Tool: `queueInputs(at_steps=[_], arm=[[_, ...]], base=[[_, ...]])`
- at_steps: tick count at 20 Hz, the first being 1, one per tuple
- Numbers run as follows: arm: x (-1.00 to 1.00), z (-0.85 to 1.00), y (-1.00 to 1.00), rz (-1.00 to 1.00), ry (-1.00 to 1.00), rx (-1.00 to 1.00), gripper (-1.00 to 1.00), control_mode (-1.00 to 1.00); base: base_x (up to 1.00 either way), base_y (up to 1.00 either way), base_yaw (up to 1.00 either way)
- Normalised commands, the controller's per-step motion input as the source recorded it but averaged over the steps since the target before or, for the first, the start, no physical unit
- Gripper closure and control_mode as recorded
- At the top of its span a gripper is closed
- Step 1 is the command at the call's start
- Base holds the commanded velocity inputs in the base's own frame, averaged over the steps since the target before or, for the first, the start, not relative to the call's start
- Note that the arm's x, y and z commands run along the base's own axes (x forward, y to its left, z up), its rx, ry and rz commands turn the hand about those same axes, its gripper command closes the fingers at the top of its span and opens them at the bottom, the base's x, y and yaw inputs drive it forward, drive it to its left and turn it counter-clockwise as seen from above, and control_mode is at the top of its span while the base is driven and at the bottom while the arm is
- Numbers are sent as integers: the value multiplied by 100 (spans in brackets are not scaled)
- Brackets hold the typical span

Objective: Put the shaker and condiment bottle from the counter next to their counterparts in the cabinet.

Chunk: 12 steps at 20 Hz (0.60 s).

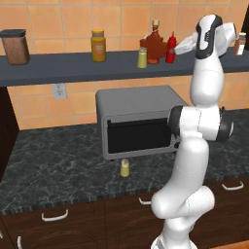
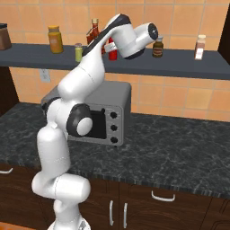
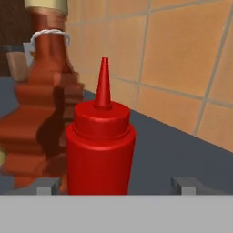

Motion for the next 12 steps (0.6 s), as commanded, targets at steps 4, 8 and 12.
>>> queueInputs(at_steps=[4, 8, 12], arm=[[1, 0, -16, 3, 0, 0, -100, -100], [-7, 0, -25, 1, -1, 0, -100, -100], [-34, 0, -18, -1, -1, 0, -100, -100]], base=[[0, 0, 0], [0, 0, 0], [0, 0, 0]])
